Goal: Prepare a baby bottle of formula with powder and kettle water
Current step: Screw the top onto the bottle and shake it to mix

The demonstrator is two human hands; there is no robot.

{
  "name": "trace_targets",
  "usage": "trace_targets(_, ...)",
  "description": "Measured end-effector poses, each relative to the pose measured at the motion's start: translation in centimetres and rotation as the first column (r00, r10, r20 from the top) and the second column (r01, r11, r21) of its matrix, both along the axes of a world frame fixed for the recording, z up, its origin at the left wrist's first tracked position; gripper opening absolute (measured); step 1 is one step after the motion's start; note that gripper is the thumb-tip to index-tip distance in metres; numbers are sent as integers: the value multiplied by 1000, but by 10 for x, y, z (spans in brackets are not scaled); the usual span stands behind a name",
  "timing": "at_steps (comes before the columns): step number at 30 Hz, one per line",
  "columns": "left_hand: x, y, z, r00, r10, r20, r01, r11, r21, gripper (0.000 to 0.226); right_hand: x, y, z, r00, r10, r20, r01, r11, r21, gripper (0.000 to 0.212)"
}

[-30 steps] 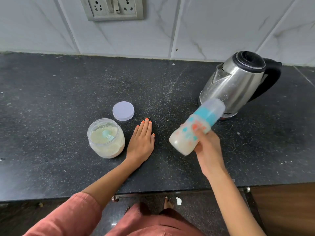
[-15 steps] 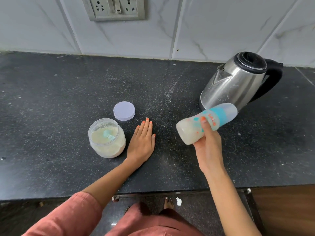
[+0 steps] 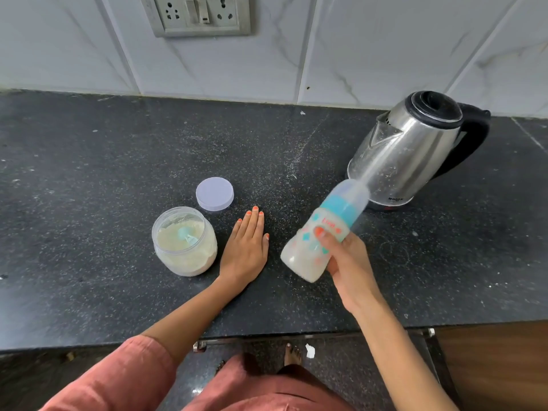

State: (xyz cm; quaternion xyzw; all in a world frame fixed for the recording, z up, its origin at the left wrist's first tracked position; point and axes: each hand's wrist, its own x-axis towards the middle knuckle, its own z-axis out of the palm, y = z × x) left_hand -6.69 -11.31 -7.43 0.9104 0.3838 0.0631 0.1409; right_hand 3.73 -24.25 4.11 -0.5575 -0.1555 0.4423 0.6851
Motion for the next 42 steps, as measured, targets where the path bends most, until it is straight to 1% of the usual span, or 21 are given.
trace_targets(1, 0, 0, 0, 1000, 3, -1, -3, 1000, -2, 52, 0, -4, -1, 995, 69, 65, -66, 997, -46, 49)
trace_targets(3, 0, 0, -1, 1000, 0, 3, 0, 1000, 2, 52, 3, -4, 1, 992, 49, 118, -44, 998, -50, 48)
trace_targets(6, 0, 0, -2, 1000, -12, 6, 12, 1000, 22, 67, 10, 4, 8, 975, -195, -106, 207, 971, 119, 38)
trace_targets(8, 0, 0, -3, 1000, -16, 0, 16, 1000, 24, 71, 10, 8, 7, 949, -257, -181, 284, 947, 148, 34)
trace_targets(11, 1, 1, -4, 1000, -3, -11, 4, 1000, 25, 55, 1, 2, 1, 999, -34, 16, 34, 999, 22, 43)
trace_targets(13, 1, 1, -3, 1000, 2, -14, -2, 1000, 22, 55, -2, -5, -2, 978, 142, 150, -130, 988, -86, 44)
trace_targets(15, 0, 0, -3, 1000, -2, -8, 2, 1000, 20, 53, 1, -4, 0, 981, 106, 165, -97, 993, -59, 48)
trace_targets(18, 0, 0, -2, 1000, -3, 17, 3, 1000, 5, 51, 10, 6, 7, 986, -152, -68, 160, 979, 126, 46)
trace_targets(20, 0, 0, -1, 1000, -6, 15, 6, 1000, 8, 52, 11, 9, 8, 968, -214, -132, 234, 960, 155, 40)
trace_targets(22, 1, 1, -2, 1000, -5, 16, 5, 1000, 8, 52, 8, 6, 5, 994, -111, -10, 112, 990, 82, 46)
trace_targets(24, 0, 1, -2, 1000, -1, 11, 1, 1000, 0, 52, 1, 0, 1, 986, 68, 154, -61, 997, -52, 42)
trace_targets(26, 0, 1, -2, 1000, 1, 10, -1, 1000, 2, 52, 2, -3, 1, 979, 103, 178, -90, 993, -79, 44)
trace_targets(27, 0, 0, -2, 1000, 1, 14, -1, 1000, 2, 52, 5, -2, 2, 990, 50, 133, -47, 999, -23, 48)
trace_targets(29, 0, 0, -2, 1000, -1, 22, 1, 1000, 3, 52, 11, 4, 6, 990, -135, -37, 139, 984, 113, 53)
trace_targets(31, 0, 0, -2, 1000, -5, 20, 5, 1000, 3, 52, 13, 10, 8, 942, -285, -174, 313, 936, 162, 41)
trace_targets(32, 0, 0, -2, 1000, -7, 22, 7, 1000, 0, 52, 11, 11, 9, 941, -292, -172, 319, 936, 151, 35)
trace_targets(33, 0, 0, -2, 1000, -6, 23, 6, 1000, -3, 52, 8, 10, 9, 960, -254, -122, 269, 955, 128, 32)
trace_targets(36, 0, 1, -2, 1000, 0, 15, 0, 1000, -13, 52, -4, -1, 8, 992, 18, 128, -13, 999, -39, 35)
trace_targets(38, 0, 0, -2, 1000, 4, 15, -4, 1000, -12, 52, -1, -4, 8, 981, 75, 177, -61, 995, -81, 40)
trace_targets(40, 0, 0, -1, 1000, 4, 15, -3, 1000, -14, 52, 5, 1, 11, 997, -52, 59, 50, 998, 36, 46)
trace_targets(42, 0, 0, -2, 1000, 3, 10, -3, 1000, -3, 52, 12, 9, 12, 959, -244, -142, 263, 955, 136, 42)
